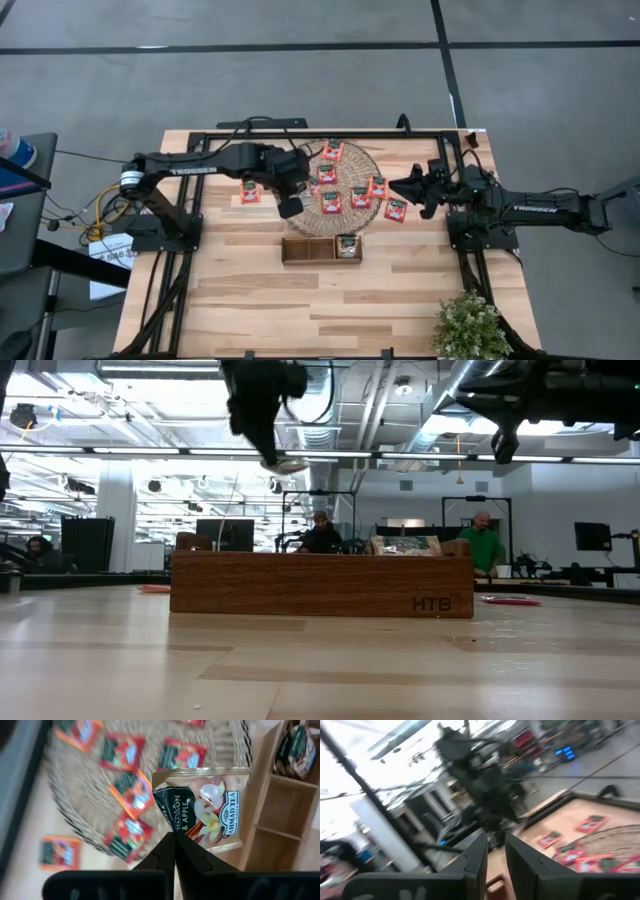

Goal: Pick & Place Tea
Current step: Put the gold tea bag into the right section of the wooden organizer

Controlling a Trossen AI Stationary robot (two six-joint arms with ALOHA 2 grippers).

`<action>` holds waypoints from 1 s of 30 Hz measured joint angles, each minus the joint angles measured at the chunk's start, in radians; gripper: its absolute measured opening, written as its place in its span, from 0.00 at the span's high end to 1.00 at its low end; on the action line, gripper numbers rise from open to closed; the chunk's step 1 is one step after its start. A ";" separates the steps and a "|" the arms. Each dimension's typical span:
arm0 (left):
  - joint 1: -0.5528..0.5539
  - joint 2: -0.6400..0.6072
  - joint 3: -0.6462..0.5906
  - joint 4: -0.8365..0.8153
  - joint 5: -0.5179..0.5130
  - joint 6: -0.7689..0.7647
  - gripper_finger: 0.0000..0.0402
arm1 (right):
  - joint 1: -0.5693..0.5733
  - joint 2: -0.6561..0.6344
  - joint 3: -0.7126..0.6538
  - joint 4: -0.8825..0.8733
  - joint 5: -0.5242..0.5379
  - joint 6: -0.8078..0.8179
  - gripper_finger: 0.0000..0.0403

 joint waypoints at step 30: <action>-0.166 0.013 0.027 0.314 -0.365 0.398 1.00 | 0.050 0.401 0.141 0.218 -0.015 -0.157 0.85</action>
